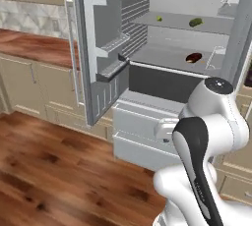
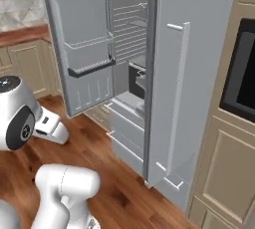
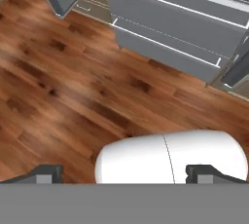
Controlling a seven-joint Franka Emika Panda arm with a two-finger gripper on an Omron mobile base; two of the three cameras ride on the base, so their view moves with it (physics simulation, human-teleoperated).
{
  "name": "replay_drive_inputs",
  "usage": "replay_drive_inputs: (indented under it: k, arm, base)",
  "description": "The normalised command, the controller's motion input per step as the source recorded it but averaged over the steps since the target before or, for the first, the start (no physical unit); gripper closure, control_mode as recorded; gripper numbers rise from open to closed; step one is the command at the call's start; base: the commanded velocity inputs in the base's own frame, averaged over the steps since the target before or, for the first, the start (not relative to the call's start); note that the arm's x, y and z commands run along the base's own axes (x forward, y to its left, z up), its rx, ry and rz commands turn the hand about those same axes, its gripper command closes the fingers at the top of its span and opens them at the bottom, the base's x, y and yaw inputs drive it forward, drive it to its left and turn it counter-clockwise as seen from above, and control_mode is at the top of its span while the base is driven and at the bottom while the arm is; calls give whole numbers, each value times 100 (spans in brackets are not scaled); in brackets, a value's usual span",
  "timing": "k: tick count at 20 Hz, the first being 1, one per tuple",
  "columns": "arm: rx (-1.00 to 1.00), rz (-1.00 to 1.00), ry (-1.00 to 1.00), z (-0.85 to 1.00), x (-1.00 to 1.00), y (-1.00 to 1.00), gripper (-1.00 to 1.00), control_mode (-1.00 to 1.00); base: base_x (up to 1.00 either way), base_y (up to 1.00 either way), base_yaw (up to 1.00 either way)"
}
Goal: Gather the lemon wedge and cucumber from the fridge and place them on a tray on the dining counter. Then gather the fish and steak from the fridge and place them on the other tray.
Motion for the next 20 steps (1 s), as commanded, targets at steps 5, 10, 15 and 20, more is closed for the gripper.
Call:
replay_drive_inputs:
  k: [5, 10, 15, 20]
  arm:
    - [0, 0, 0, 0, 0, 0, -100, 100]
    - [0, 0, 0, 0, 0, 0, -100, 100]
    - [0, 0, 0, 0, 0, 0, -100, 100]
    - [0, 0, 0, 0, 0, 0, -100, 100]
  base:
    - [43, 34, -45]
    - [42, 31, -45]
    - [46, 34, -44]
    - [50, 41, -41]
